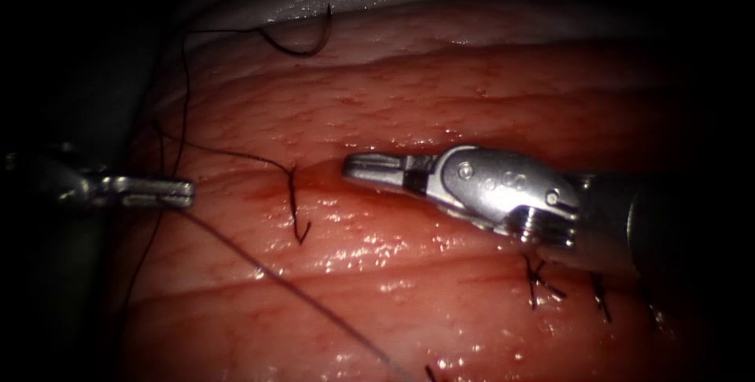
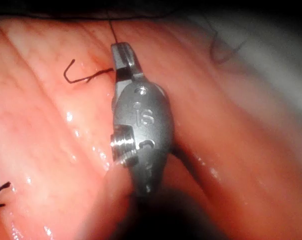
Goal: Wound Closure
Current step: With the left grasper, loop the suture one time clockwise around the right grasper.
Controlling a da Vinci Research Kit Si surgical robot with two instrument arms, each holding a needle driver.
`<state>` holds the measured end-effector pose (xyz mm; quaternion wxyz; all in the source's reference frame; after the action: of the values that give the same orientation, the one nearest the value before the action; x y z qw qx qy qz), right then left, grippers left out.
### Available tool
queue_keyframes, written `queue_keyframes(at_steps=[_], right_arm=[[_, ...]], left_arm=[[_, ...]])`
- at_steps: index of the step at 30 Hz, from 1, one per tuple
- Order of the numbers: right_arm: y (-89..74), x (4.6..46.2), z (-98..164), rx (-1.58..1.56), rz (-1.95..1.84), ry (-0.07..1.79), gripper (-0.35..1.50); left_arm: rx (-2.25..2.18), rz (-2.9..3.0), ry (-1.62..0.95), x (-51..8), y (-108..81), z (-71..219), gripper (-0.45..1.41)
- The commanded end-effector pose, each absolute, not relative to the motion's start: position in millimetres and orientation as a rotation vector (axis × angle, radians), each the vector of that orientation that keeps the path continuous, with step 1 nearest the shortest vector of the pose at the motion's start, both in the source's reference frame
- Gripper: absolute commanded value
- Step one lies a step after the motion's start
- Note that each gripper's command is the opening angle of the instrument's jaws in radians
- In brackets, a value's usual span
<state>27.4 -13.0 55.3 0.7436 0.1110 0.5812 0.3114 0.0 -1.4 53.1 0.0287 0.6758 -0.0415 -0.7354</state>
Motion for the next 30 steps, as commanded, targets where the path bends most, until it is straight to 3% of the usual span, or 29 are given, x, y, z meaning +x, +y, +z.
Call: queue_keyframes(at_steps=[1, 7, 12, 30], right_arm=[[-12.3, 31.4, 57, 0.334, 0.672, 1.246, -0.35], [-12.3, 37.6, 61, 0.514, 0.660, 1.177, -0.35], [-13.1, 41.1, 63, 0.640, 0.552, 1.228, -0.35], [-11.2, 47.5, 64, 0.877, 0.621, 1.434, -0.35]], left_arm=[[2.048, -2.284, -0.162, -0.8, -1.4, 53, -0.45], [1.944, -2.305, -0.242, -1.9, -2.2, 52, -0.45], [1.898, -2.308, -0.281, -2.6, -2.7, 52, -0.45], [1.888, -2.239, -0.257, -5.1, -4.6, 54, -0.45]])
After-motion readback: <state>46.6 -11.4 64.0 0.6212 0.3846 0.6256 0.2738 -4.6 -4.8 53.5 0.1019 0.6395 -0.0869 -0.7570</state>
